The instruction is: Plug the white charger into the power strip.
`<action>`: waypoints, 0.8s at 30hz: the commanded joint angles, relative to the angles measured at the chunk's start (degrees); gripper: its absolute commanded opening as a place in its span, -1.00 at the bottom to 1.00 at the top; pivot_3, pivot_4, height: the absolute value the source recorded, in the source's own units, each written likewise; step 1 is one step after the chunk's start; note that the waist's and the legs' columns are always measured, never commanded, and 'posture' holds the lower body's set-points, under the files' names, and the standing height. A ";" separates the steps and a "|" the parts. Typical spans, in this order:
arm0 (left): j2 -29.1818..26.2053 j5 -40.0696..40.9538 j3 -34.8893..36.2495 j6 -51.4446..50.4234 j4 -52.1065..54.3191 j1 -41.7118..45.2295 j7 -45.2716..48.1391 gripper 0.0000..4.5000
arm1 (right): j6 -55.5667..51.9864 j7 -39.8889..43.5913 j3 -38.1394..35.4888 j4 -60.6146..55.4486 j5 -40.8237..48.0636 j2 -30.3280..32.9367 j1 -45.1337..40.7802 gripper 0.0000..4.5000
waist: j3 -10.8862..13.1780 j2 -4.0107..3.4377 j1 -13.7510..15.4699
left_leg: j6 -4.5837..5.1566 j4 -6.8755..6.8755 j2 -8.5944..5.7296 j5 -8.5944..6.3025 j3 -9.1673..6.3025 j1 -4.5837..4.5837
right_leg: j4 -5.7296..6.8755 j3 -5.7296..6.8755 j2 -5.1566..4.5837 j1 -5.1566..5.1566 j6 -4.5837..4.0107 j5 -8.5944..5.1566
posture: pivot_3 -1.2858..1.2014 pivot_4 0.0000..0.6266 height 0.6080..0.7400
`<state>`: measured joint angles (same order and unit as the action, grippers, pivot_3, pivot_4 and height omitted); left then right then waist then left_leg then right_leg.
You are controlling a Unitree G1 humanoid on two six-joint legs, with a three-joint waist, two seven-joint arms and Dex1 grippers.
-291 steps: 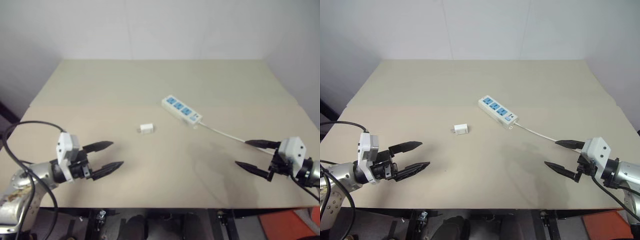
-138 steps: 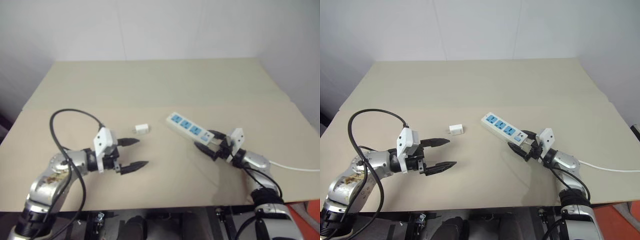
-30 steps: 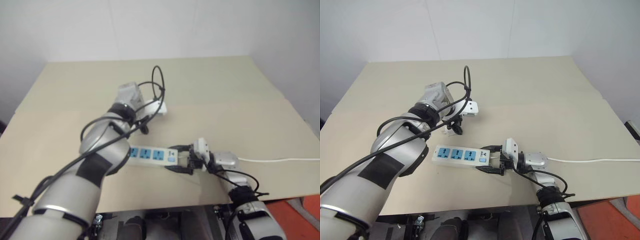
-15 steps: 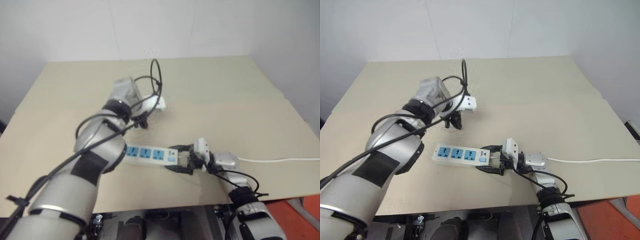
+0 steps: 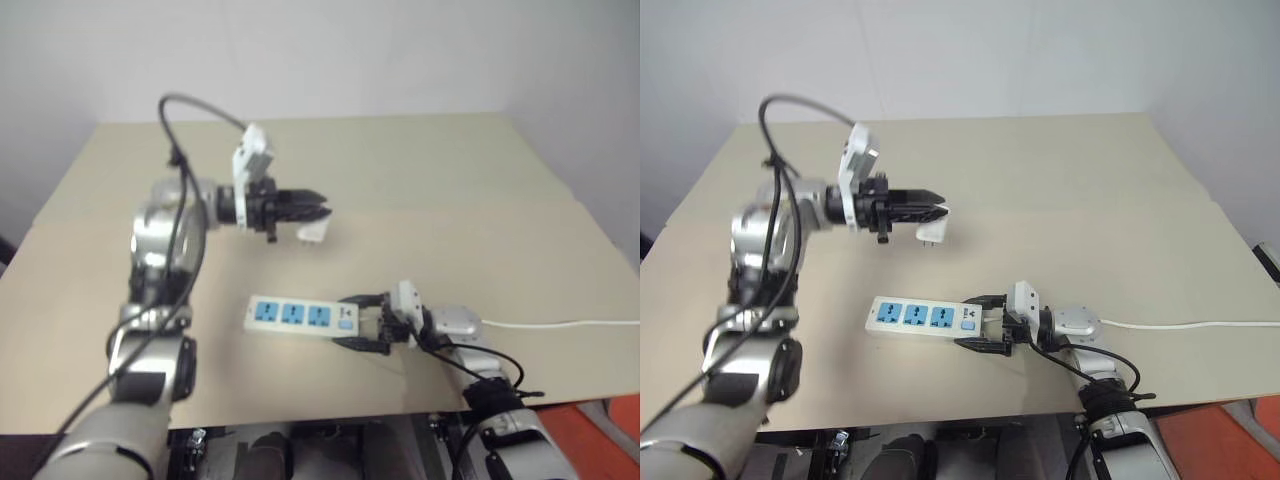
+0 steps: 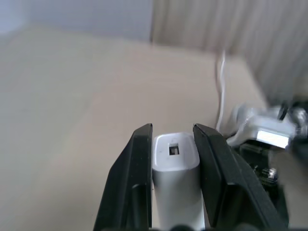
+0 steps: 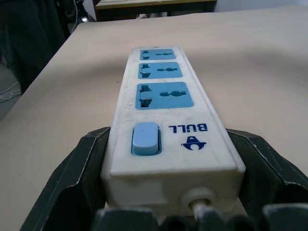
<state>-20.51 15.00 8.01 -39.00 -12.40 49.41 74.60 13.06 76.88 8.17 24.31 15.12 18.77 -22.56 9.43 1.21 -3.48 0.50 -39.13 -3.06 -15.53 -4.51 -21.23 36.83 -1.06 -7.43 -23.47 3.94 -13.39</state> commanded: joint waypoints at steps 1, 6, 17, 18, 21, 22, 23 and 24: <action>0.25 7.16 3.30 -3.60 6.56 -2.75 -3.96 -0.56 | -1.60 2.01 1.88 0.92 0.09 0.37 1.94 0.52 | -0.03 0.05 0.45 | 0.00 0.00 -0.01 -0.01 0.00 0.00 | 0.00 0.00 0.00 0.00 0.00 0.00 | 0.03 -0.52 1.00; 2.99 13.39 4.64 5.78 6.94 -12.12 -1.38 -0.56 | -0.87 2.77 2.26 1.94 -0.42 1.02 1.53 0.52 | -0.17 0.06 0.90 | -0.05 0.04 0.02 -0.09 0.03 0.14 | -0.08 -0.02 0.00 0.14 -0.02 0.00 | 0.03 -0.52 1.00; 4.32 11.78 -4.07 25.43 1.73 -18.43 3.35 -0.56 | -1.16 2.57 2.03 0.56 -0.34 1.88 2.82 0.52 | -0.18 0.06 1.29 | 0.19 0.03 -0.01 -0.23 0.04 0.16 | -0.23 -0.02 0.00 0.19 -0.06 0.02 | 0.03 -0.52 1.00; 4.30 11.65 -4.71 25.51 0.91 -17.92 3.41 -0.56 | -1.26 2.47 2.02 0.29 -0.32 1.97 3.03 0.52 | -0.18 0.06 1.30 | 0.19 0.03 -0.01 -0.23 0.04 0.16 | -0.24 -0.01 0.00 0.19 -0.06 0.02 | 0.03 -0.52 1.00; 4.47 12.49 -5.89 25.65 -1.05 -17.16 4.82 -0.56 | -1.72 2.25 2.06 -0.23 -0.18 2.08 3.44 0.52 | -0.19 0.07 1.31 | 0.22 0.03 -0.02 -0.24 0.04 0.16 | -0.23 -0.01 0.00 0.20 -0.06 0.02 | 0.03 -0.52 1.00; 4.49 12.81 -6.32 25.77 -1.32 -17.13 5.62 -0.56 | -1.80 2.22 2.15 -0.20 -0.24 2.12 3.50 0.52 | -0.19 0.07 1.30 | 0.22 0.03 -0.02 -0.24 0.04 0.16 | -0.20 -0.01 0.00 0.21 -0.06 0.02 | 0.03 -0.52 1.00; 4.46 13.00 -6.65 25.87 -1.49 -17.10 6.14 -0.56 | -1.84 2.20 2.22 -0.18 -0.29 2.16 3.54 0.52 | -0.19 0.07 1.30 | 0.23 0.03 -0.03 -0.25 0.04 0.16 | -0.19 -0.01 0.00 0.21 -0.06 0.02 | 0.03 -0.52 1.00; 4.35 13.24 -7.16 25.73 -1.58 -17.23 7.05 -0.56 | -1.90 2.15 2.22 -0.25 -0.28 2.21 3.63 0.52 | -0.19 0.07 1.28 | 0.23 0.03 -0.03 -0.25 0.04 0.16 | -0.18 -0.01 0.00 0.22 -0.06 0.02 | 0.03 -0.52 1.00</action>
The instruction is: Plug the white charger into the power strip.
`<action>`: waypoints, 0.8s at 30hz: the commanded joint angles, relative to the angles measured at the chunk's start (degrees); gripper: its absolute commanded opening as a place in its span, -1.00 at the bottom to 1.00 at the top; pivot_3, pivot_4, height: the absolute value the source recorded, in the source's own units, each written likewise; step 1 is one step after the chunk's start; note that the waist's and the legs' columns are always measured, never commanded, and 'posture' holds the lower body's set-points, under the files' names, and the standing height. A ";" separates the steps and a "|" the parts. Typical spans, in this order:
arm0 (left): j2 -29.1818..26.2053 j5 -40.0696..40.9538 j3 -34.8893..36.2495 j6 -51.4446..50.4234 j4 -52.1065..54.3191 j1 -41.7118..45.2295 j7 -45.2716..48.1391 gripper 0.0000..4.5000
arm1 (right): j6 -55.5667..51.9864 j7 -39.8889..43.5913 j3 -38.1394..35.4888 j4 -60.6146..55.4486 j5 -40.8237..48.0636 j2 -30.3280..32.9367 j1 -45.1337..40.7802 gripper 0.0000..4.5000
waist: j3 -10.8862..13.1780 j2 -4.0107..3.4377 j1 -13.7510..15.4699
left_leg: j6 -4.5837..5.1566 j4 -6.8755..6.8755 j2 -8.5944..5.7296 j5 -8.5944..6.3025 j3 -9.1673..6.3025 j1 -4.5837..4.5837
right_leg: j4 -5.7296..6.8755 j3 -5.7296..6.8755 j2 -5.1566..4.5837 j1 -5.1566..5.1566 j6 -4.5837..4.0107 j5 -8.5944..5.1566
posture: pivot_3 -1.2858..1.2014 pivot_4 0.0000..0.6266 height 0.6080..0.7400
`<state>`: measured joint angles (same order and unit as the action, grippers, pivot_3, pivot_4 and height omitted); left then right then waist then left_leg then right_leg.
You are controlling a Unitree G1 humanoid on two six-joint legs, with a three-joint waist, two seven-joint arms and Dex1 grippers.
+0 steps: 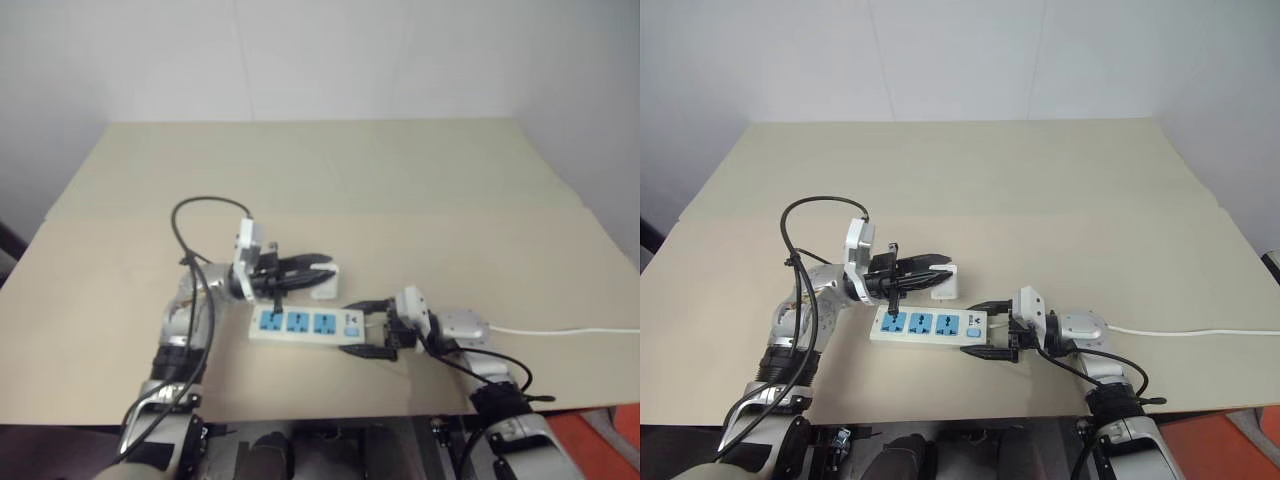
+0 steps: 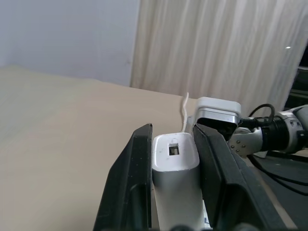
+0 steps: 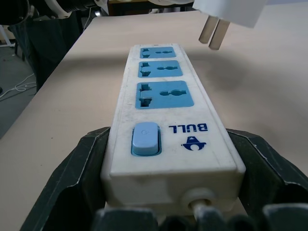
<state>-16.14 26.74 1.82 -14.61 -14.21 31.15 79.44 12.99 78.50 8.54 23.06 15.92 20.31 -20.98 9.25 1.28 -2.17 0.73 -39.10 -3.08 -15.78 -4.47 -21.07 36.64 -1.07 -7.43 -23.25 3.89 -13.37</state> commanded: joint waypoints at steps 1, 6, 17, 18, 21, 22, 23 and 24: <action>-0.12 1.64 -1.46 1.47 0.17 0.80 2.99 -0.56 | -1.85 0.49 1.83 0.89 -1.07 0.73 2.16 0.52 | 0.00 0.00 -0.02 | 0.00 0.00 0.00 0.00 0.00 0.00 | 0.00 0.00 0.00 0.00 0.00 0.00 | 0.03 -0.52 1.00; -0.71 2.89 -2.51 0.57 0.77 0.04 5.94 -0.56 | -1.99 0.00 1.72 0.52 -1.02 0.95 2.57 0.52 | 0.00 0.00 -0.02 | 0.01 0.00 0.00 0.00 0.00 0.00 | -0.02 0.01 0.00 0.01 0.00 0.00 | 0.03 -0.52 1.00; -2.28 2.45 -4.72 1.57 0.28 -0.24 7.93 -0.56 | -2.45 -0.31 1.99 -0.37 -0.91 1.27 3.18 0.52 | 0.00 0.00 0.10 | 0.02 0.00 0.00 -0.01 -0.01 0.01 | -0.31 0.03 0.00 0.03 0.00 0.00 | 0.03 -0.52 1.00; -2.34 2.37 -4.89 1.58 0.17 -0.28 8.08 -0.56 | -2.45 -0.32 2.00 -0.50 -0.89 1.35 3.26 0.52 | 0.00 0.00 0.09 | 0.02 0.01 0.01 -0.01 -0.02 0.01 | -0.46 0.05 0.01 0.07 -0.01 0.00 | 0.03 -0.52 1.00; -2.60 2.00 -5.37 1.94 -0.20 -0.47 8.61 -0.56 | -2.47 -0.41 2.05 -0.74 -0.87 1.48 3.40 0.52 | 0.00 0.00 0.11 | 0.02 0.01 0.00 -0.01 -0.01 0.01 | -0.49 0.05 0.00 0.10 0.00 0.00 | 0.03 -0.52 1.00; -2.80 1.93 -5.58 1.80 -0.39 -0.44 8.75 -0.56 | -2.52 -0.44 2.08 -0.76 -0.88 1.51 3.39 0.52 | 0.00 0.00 0.12 | 0.02 0.01 0.00 -0.01 -0.01 0.01 | -0.50 0.05 0.00 0.10 0.00 0.00 | 0.03 -0.52 1.00; -2.96 1.87 -5.73 1.88 -0.64 -0.40 8.99 -0.56 | -2.52 -0.48 2.09 -0.78 -0.89 1.51 3.39 0.52 | 0.00 0.00 0.11 | 0.03 0.01 0.00 -0.01 -0.01 0.01 | -0.50 0.05 0.00 0.10 0.00 0.00 | 0.03 -0.52 1.00; -3.18 1.87 -5.93 1.51 -0.84 -0.31 9.16 -0.56 | -2.56 -0.51 2.10 -0.78 -0.90 1.52 3.38 0.52 | 0.00 0.00 0.10 | 0.03 0.01 0.00 -0.01 -0.01 0.01 | -0.50 0.05 0.00 0.10 -0.01 0.00 | 0.03 -0.52 1.00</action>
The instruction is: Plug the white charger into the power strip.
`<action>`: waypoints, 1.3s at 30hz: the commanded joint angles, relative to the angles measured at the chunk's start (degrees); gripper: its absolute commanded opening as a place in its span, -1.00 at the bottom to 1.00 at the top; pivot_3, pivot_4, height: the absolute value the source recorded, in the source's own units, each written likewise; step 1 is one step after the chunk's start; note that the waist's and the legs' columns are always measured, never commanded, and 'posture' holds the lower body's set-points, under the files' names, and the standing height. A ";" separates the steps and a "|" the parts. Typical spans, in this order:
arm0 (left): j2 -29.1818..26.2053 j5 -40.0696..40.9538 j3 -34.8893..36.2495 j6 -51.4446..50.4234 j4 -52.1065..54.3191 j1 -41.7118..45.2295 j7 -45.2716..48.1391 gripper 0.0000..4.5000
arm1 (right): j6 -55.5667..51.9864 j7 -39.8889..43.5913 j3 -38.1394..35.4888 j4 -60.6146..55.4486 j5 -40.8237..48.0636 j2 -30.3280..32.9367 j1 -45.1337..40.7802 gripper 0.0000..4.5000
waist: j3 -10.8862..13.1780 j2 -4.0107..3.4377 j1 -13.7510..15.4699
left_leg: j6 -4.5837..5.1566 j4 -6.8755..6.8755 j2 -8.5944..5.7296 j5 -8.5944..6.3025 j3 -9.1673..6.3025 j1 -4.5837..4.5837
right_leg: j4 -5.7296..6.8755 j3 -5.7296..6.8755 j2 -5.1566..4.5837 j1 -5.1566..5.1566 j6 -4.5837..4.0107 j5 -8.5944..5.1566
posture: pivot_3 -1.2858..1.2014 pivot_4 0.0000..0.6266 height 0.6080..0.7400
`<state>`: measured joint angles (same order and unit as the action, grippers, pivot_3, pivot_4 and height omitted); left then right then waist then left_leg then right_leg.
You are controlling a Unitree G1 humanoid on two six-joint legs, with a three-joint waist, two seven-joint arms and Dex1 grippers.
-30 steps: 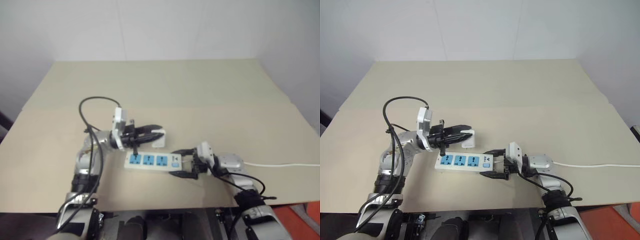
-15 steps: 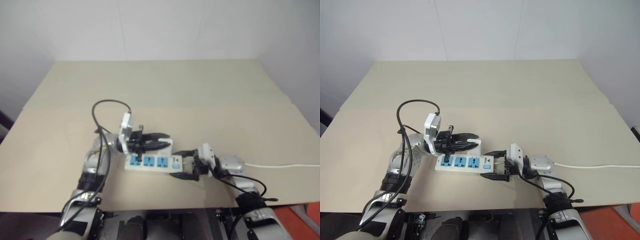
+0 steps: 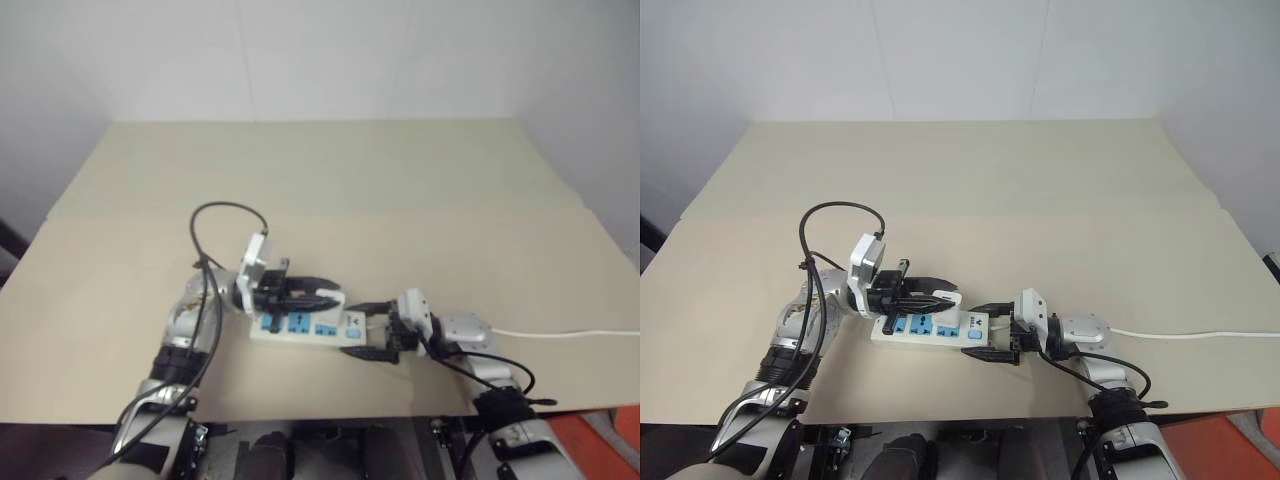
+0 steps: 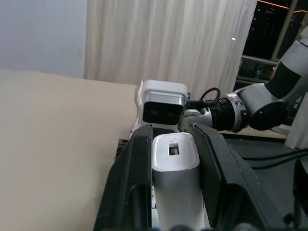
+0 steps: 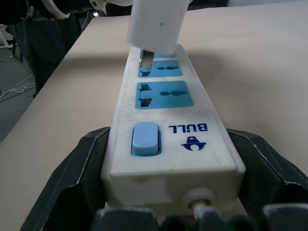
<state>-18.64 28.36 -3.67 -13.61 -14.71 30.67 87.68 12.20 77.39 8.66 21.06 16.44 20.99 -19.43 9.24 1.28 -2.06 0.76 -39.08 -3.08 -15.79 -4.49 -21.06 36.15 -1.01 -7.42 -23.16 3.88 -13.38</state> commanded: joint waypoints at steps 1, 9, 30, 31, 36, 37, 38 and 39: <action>-0.83 -0.01 -0.62 0.99 -0.57 0.24 1.17 -0.56 | -1.81 0.59 1.98 1.19 -1.40 0.87 1.83 0.52 | 0.00 0.00 -0.01 | 0.00 0.00 0.00 0.00 0.00 0.00 | 0.00 0.00 0.00 0.00 0.00 0.00 | 0.03 -0.52 1.00; -1.32 -1.46 -1.81 4.20 -3.53 0.52 2.54 -0.56 | -1.96 0.71 2.01 1.60 -1.41 0.91 1.48 0.52 | 0.00 0.00 0.02 | 0.01 0.00 0.00 -0.01 0.00 0.00 | -0.02 0.00 0.00 0.00 0.00 0.00 | 0.03 -0.52 1.00; 0.12 -3.80 -3.45 9.57 -12.03 3.18 4.49 -0.56 | -2.23 0.80 2.08 1.08 -1.26 1.12 1.82 0.52 | -0.02 0.00 0.16 | 0.02 0.00 -0.01 -0.01 0.01 0.02 | -0.02 0.00 0.00 0.03 0.00 0.00 | 0.03 -0.52 1.00; -0.07 -3.76 -3.81 9.88 -12.13 3.02 4.65 -0.56 | -2.27 0.77 2.08 1.05 -1.25 1.13 1.85 0.52 | -0.03 0.00 0.16 | 0.03 -0.01 -0.01 -0.01 0.01 0.02 | -0.02 0.00 0.00 0.04 0.00 0.00 | 0.03 -0.52 1.00; 0.25 -2.81 -3.82 9.11 -12.16 2.22 4.81 -0.56 | -2.25 0.71 2.09 1.08 -1.21 1.05 1.87 0.52 | -0.09 -0.01 0.23 | 0.03 0.00 -0.01 -0.02 0.01 0.02 | -0.03 0.00 0.00 0.04 0.00 0.00 | 0.03 -0.52 1.00; 0.27 -2.82 -3.89 9.23 -12.12 2.01 4.81 -0.56 | -2.24 0.69 2.11 1.09 -1.24 1.04 1.85 0.52 | -0.09 -0.01 0.24 | 0.04 0.00 -0.01 -0.02 0.01 0.02 | -0.03 0.00 0.00 0.04 0.00 0.00 | 0.03 -0.52 1.00; 0.26 -2.88 -3.95 9.22 -12.09 1.87 4.81 -0.56 | -2.18 0.68 2.11 1.10 -1.25 1.03 1.84 0.52 | -0.10 -0.01 0.25 | 0.04 0.00 -0.01 -0.02 0.01 0.02 | -0.02 0.00 0.00 0.04 0.00 0.00 | 0.03 -0.52 1.00; 0.09 -2.97 -4.19 9.35 -12.01 1.69 4.82 -0.56 | -2.16 0.67 2.11 1.10 -1.27 1.03 1.83 0.52 | -0.10 -0.01 0.26 | 0.04 0.00 -0.01 -0.02 0.01 0.02 | -0.02 0.00 0.00 0.04 0.00 0.00 | 0.03 -0.52 1.00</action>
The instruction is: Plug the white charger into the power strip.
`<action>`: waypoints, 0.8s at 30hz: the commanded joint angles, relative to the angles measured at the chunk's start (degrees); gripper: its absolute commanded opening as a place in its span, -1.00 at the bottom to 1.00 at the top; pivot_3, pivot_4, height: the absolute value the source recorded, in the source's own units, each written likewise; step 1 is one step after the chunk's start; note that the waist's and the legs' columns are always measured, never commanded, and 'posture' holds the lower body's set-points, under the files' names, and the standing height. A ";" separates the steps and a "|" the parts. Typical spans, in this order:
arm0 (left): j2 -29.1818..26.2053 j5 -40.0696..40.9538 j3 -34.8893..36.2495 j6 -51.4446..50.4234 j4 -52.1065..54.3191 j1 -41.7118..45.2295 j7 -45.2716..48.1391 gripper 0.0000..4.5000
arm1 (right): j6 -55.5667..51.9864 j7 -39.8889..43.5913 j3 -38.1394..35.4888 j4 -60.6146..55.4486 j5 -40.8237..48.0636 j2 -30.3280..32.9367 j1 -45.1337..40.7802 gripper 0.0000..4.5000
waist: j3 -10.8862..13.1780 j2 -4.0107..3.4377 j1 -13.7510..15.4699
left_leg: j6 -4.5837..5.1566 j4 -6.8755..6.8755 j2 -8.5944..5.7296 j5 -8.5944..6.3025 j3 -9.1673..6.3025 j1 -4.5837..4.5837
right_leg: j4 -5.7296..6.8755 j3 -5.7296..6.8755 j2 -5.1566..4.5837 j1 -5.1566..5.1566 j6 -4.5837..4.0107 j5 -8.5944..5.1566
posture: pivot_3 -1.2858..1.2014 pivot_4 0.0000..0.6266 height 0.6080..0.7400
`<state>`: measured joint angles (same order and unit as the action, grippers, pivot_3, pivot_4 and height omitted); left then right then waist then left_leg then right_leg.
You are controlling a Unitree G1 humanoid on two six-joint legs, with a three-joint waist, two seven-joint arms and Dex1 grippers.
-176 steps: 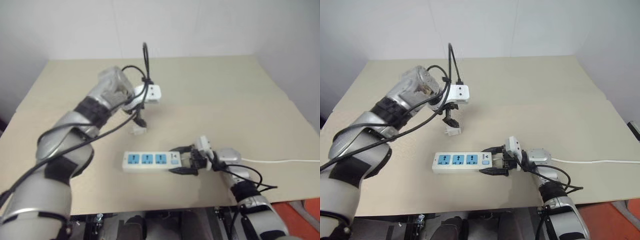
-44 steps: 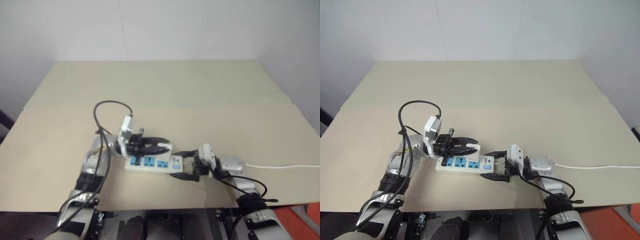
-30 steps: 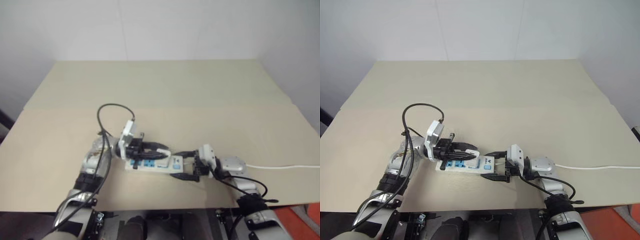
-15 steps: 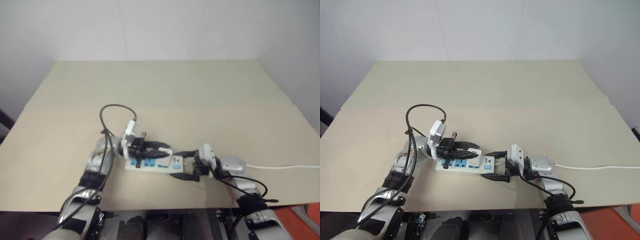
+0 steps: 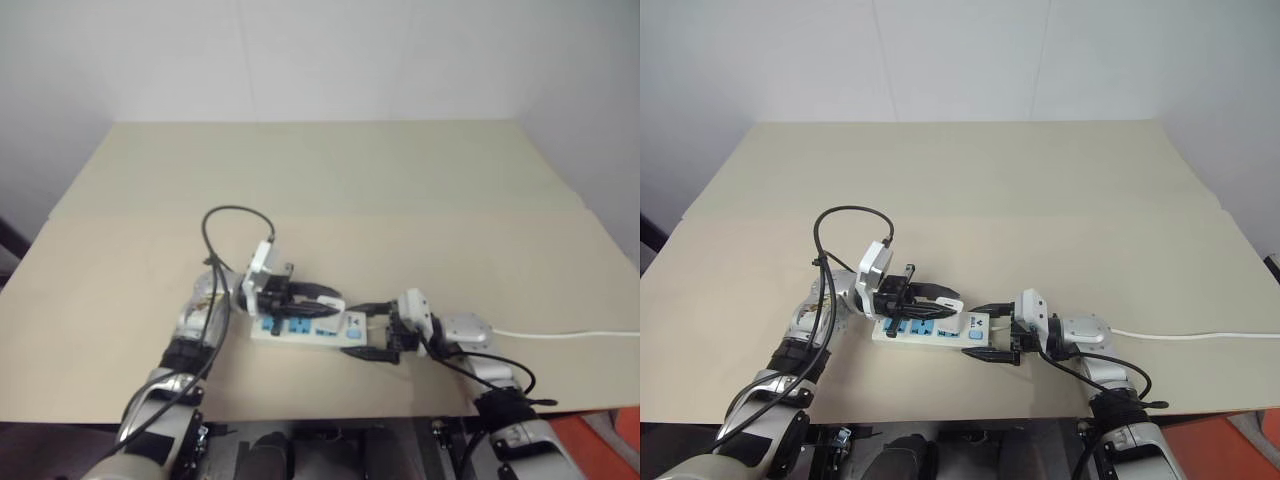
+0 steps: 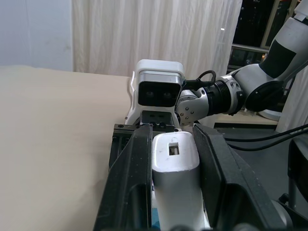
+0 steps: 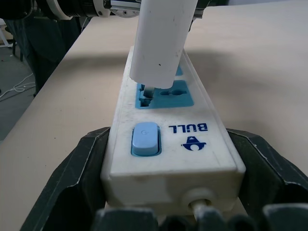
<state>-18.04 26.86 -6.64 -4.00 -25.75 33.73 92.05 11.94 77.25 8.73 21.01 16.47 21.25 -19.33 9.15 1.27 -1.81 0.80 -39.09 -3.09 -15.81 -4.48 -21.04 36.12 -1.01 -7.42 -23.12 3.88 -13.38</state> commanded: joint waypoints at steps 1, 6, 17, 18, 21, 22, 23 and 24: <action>-0.81 -1.49 -1.54 -0.23 -0.84 -1.52 0.45 -0.56 | -1.87 0.80 2.03 1.14 -1.30 0.77 1.75 0.52 | -0.01 0.00 0.03 | 0.00 0.00 0.00 0.00 0.00 0.00 | 0.00 0.00 0.00 0.00 0.00 0.00 | 0.03 -0.52 1.00; -2.28 -0.99 -2.23 0.01 -0.21 -2.19 0.45 -0.56 | -1.57 0.78 1.94 1.08 -1.27 0.84 1.86 0.52 | -0.08 -0.01 0.10 | 0.00 0.00 0.00 0.00 0.00 0.01 | 0.00 0.00 0.00 0.01 0.00 0.00 | 0.03 -0.52 1.00; -3.59 -0.25 -4.21 1.81 -1.02 -2.56 0.45 -0.56 | -1.15 1.02 1.88 1.43 -1.12 0.85 1.66 0.52 | -0.24 -0.03 0.39 | 0.02 0.02 0.00 -0.01 0.00 0.06 | 0.00 0.00 0.00 0.04 0.00 0.00 | 0.03 -0.52 1.00; -3.61 -0.16 -4.37 1.99 -1.08 -2.55 0.45 -0.56 | -1.06 1.01 1.87 1.49 -1.12 0.82 1.63 0.52 | -0.26 -0.04 0.42 | 0.02 0.02 0.00 -0.01 0.00 0.06 | 0.00 0.00 0.00 0.04 0.00 0.00 | 0.03 -0.52 1.00; -3.29 -1.10 -5.35 4.64 -2.51 -1.92 0.45 -0.56 | -0.89 1.02 1.85 1.62 -1.09 0.72 1.52 0.52 | -0.38 -0.03 0.52 | 0.02 0.03 0.00 -0.01 0.01 0.10 | -0.01 0.00 0.00 0.06 0.00 0.00 | 0.03 -0.52 1.00; -3.20 -1.47 -5.83 5.60 -3.28 -1.51 0.45 -0.56 | -0.84 1.04 1.87 1.70 -1.09 0.65 1.45 0.52 | -0.41 -0.03 0.59 | 0.02 0.03 0.00 -0.01 0.01 0.13 | -0.01 0.00 0.00 0.09 0.00 0.00 | 0.03 -0.52 1.00; -3.12 -1.66 -6.21 6.30 -3.95 -1.15 0.45 -0.56 | -0.82 1.06 1.90 1.76 -1.09 0.62 1.39 0.52 | -0.44 -0.03 0.67 | 0.02 0.05 0.00 -0.01 0.01 0.17 | -0.02 0.00 0.00 0.13 0.00 0.00 | 0.03 -0.52 1.00; -2.87 -1.68 -6.41 6.74 -4.77 -0.69 0.45 -0.56 | -0.77 1.08 1.91 1.85 -1.10 0.57 1.30 0.52 | -0.46 -0.03 0.73 | 0.02 0.06 0.00 -0.02 0.01 0.24 | -0.04 0.00 0.00 0.19 0.00 0.00 | 0.03 -0.52 1.00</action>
<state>-20.49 28.79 -10.47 1.63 -27.40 33.83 92.35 11.98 77.10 8.78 21.95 16.42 21.38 -19.21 8.69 1.24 -1.09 0.83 -38.99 -3.09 -15.84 -4.46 -20.67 36.05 -1.01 -7.42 -22.76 3.88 -13.39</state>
